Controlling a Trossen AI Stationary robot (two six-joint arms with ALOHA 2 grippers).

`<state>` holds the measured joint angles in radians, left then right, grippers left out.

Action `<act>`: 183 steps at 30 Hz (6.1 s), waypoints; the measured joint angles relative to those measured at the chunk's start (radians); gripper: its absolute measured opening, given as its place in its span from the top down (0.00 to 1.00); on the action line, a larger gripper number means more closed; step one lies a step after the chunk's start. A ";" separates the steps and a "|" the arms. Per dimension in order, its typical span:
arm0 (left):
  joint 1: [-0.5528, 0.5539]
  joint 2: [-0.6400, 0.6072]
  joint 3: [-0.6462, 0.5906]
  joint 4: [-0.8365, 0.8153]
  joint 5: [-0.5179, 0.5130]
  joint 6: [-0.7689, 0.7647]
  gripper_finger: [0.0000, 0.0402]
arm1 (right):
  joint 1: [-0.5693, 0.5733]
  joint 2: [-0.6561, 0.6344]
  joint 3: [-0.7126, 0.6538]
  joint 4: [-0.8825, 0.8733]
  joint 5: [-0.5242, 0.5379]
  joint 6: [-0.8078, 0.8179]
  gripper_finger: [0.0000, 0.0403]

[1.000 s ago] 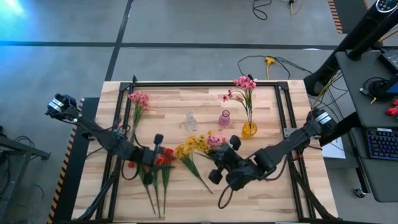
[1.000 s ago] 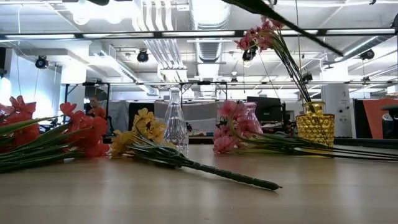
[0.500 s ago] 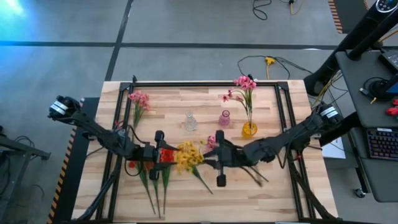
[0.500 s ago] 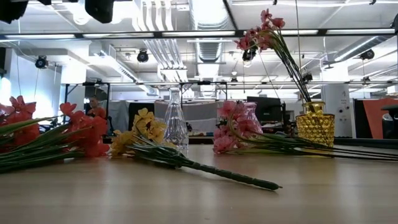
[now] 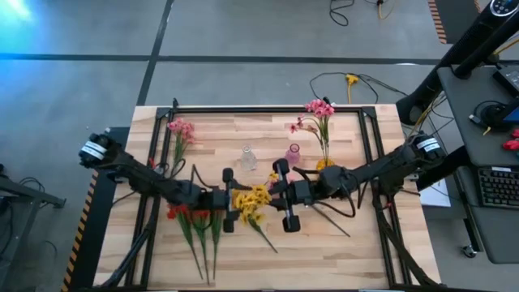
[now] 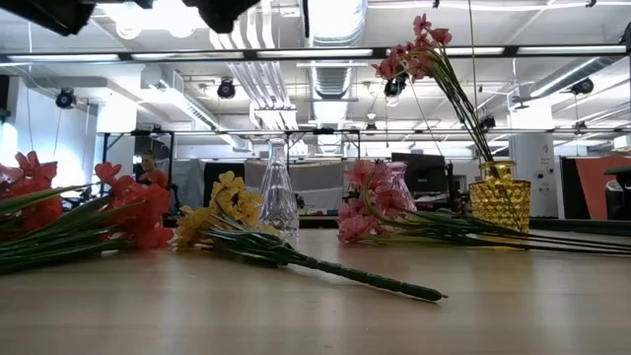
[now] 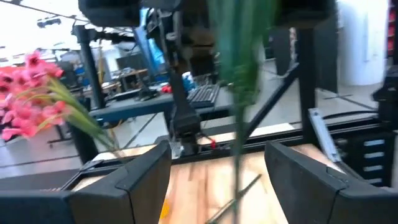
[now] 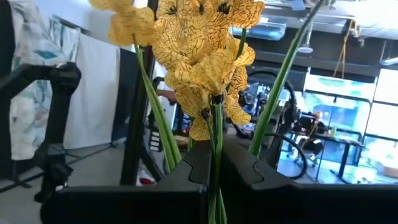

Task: Sort flowers into vase by color
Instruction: Put the right yellow flowers into the transparent vase, then put the right red flowers into the pink vase

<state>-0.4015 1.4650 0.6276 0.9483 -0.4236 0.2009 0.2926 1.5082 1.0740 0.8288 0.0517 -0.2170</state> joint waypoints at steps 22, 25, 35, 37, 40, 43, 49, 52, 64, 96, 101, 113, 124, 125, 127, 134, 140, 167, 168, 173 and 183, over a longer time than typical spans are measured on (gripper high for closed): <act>0.073 0.023 0.045 -0.026 0.081 -0.004 0.95 | -0.088 0.000 0.002 -0.077 0.018 0.090 0.96; 0.072 0.020 0.044 -0.042 0.039 -0.003 0.95 | -0.090 -0.001 0.002 -0.106 0.034 0.111 0.92; 0.075 -0.047 0.044 -0.160 -0.067 0.005 0.98 | -0.091 -0.096 0.022 -0.331 0.195 0.141 0.61; 0.082 -0.077 0.044 -0.213 -0.105 0.015 0.98 | -0.090 -0.120 0.034 -0.380 0.218 0.149 0.56; 0.115 -0.129 0.042 -0.273 -0.112 0.017 0.98 | -0.089 -0.160 0.037 -0.453 0.255 0.166 0.51; 0.167 -0.177 0.027 -0.298 -0.113 0.025 0.98 | -0.088 -0.189 0.034 -0.518 0.299 0.178 0.47; 0.312 -0.242 -0.018 -0.317 -0.082 0.022 0.98 | -0.088 -0.229 0.033 -0.610 0.301 0.219 0.44; 0.398 -0.247 -0.018 -0.322 -0.009 0.006 0.98 | -0.088 -0.229 0.032 -0.618 0.301 0.219 0.42; 0.582 -0.172 -0.019 -0.223 0.181 -0.096 0.98 | -0.088 -0.222 0.031 -0.638 0.301 0.218 0.39; 0.576 -0.130 -0.079 -0.208 0.161 -0.200 0.88 | -0.088 -0.221 0.027 -0.665 0.316 0.221 0.33; 0.576 -0.130 -0.080 -0.212 0.161 -0.202 0.85 | -0.088 -0.221 0.027 -0.665 0.316 0.221 0.31; 0.576 -0.130 -0.080 -0.240 0.161 -0.247 0.74 | -0.088 -0.221 0.027 -0.668 0.316 0.222 0.27; 0.575 -0.137 -0.080 -0.321 0.161 -0.268 0.52 | -0.088 -0.221 0.027 -0.694 0.316 0.249 0.27; 0.575 -0.141 -0.080 -0.340 0.161 -0.271 0.50 | -0.088 -0.221 0.027 -0.696 0.316 0.252 0.27; 0.575 -0.159 -0.080 -0.391 0.161 -0.272 0.47 | -0.088 -0.221 0.027 -0.698 0.316 0.258 0.26; 0.575 -0.251 -0.080 -0.603 0.161 -0.274 0.41 | -0.088 -0.221 0.027 -0.704 0.316 0.277 0.25; 0.572 -0.372 -0.080 -0.824 0.168 -0.308 0.41 | -0.088 -0.222 0.027 -0.761 0.316 0.338 0.26; 0.206 -0.442 0.326 -1.857 0.266 -1.170 0.41 | -0.021 -0.225 0.238 -1.335 0.314 0.477 0.25; 0.166 -0.427 0.327 -1.855 0.260 -1.221 0.41 | -0.014 -0.225 0.240 -1.337 0.313 0.477 0.25; -0.039 -0.321 0.328 -1.804 0.197 -1.523 0.41 | 0.014 -0.225 0.241 -1.358 0.307 0.477 0.26; -0.254 -0.014 0.472 -1.803 0.153 -1.865 0.41 | 0.051 -0.225 0.241 -1.383 0.306 0.459 0.23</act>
<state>-0.6555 1.4508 1.1000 -0.8551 -0.2707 -1.6639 0.3432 1.2827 1.3155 -0.5541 0.3580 0.2424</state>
